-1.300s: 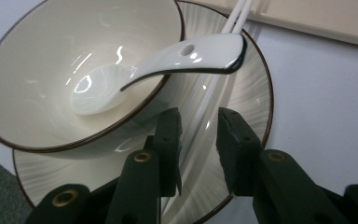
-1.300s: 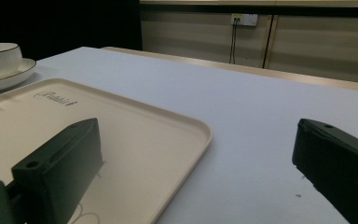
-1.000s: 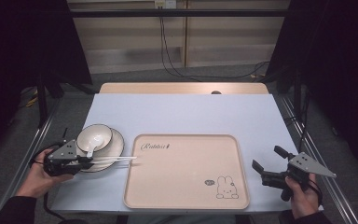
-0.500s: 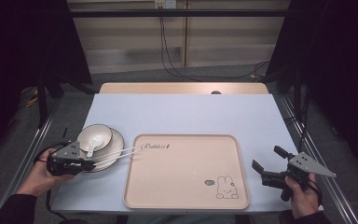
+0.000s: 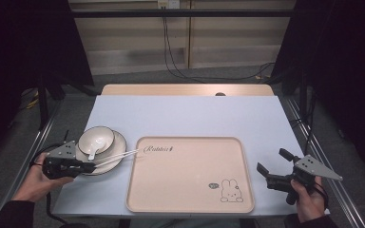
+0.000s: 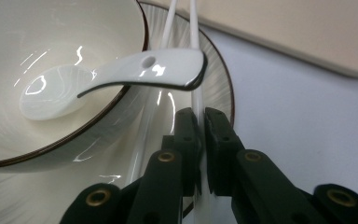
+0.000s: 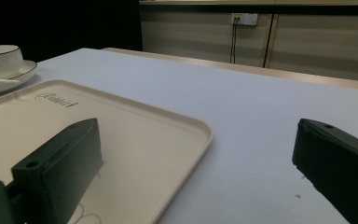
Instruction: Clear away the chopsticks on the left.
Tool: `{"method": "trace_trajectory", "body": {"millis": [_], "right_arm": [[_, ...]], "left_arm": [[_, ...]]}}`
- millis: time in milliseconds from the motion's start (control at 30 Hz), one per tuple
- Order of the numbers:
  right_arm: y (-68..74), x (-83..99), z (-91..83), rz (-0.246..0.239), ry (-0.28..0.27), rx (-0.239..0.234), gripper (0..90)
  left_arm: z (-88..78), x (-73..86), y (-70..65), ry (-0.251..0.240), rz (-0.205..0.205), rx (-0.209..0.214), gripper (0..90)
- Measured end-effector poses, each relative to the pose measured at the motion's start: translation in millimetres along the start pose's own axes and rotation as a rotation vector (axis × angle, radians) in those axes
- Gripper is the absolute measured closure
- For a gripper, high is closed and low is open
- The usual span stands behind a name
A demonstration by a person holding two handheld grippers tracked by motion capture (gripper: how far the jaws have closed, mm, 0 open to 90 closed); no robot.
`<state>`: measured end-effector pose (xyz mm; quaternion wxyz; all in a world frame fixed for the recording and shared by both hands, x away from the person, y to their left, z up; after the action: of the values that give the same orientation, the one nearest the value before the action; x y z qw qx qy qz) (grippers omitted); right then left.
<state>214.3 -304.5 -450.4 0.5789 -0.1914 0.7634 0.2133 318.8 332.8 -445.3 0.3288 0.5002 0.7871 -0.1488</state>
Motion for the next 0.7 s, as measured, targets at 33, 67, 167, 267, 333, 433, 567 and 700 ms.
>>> {"method": "trace_trajectory", "body": {"millis": [33, 67, 167, 267, 333, 433, 567, 700], "right_arm": [[-0.2, -0.1, -0.2, -0.002, -0.001, -0.001, 1.0], [-0.2, -0.1, -0.2, -0.002, -0.001, -0.001, 1.0], [0.3, -0.5, -0.4, 0.001, -0.005, -0.001, 1.0], [0.3, -0.5, -0.2, 0.002, -0.005, -0.002, 1.0], [0.2, -0.5, -0.3, 0.001, -0.005, -0.002, 1.0], [-0.1, -0.6, -0.2, 0.001, -0.007, -0.002, 1.0], [0.8, -0.9, 0.1, 0.004, -0.003, -0.008, 1.0], [0.5, -1.1, 0.5, -0.002, -0.005, -0.014, 1.0]], "left_arm": [[-2.3, -1.2, -2.6, -0.009, -0.021, -0.010, 84.6], [-2.3, -1.2, -2.6, -0.009, -0.021, -0.010, 84.6], [-7.2, -4.5, -8.5, -0.025, -0.073, -0.004, 84.6], [-10.1, -6.1, -11.5, -0.048, -0.114, -0.010, 84.6], [-13.0, -7.5, -15.0, -0.051, -0.139, -0.036, 84.7], [-19.4, -11.5, -24.0, -0.075, -0.204, -0.048, 84.7], [-23.0, -14.0, -34.6, -0.099, -0.259, -0.066, 84.7], [-24.4, -14.4, -46.7, -0.132, -0.335, -0.103, 84.7]]}}
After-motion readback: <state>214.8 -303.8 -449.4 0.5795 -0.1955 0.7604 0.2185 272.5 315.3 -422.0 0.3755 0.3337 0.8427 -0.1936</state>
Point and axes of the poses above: each handheld gripper's, and its own axes: z roughly forward along the jaws, x roughly out of its underside, y roughly to its left, the point moved 2 cm from there along z, roughly forward along the jaws, and after that the axes turned 9 degrees about -x, right-handed, at the moved point
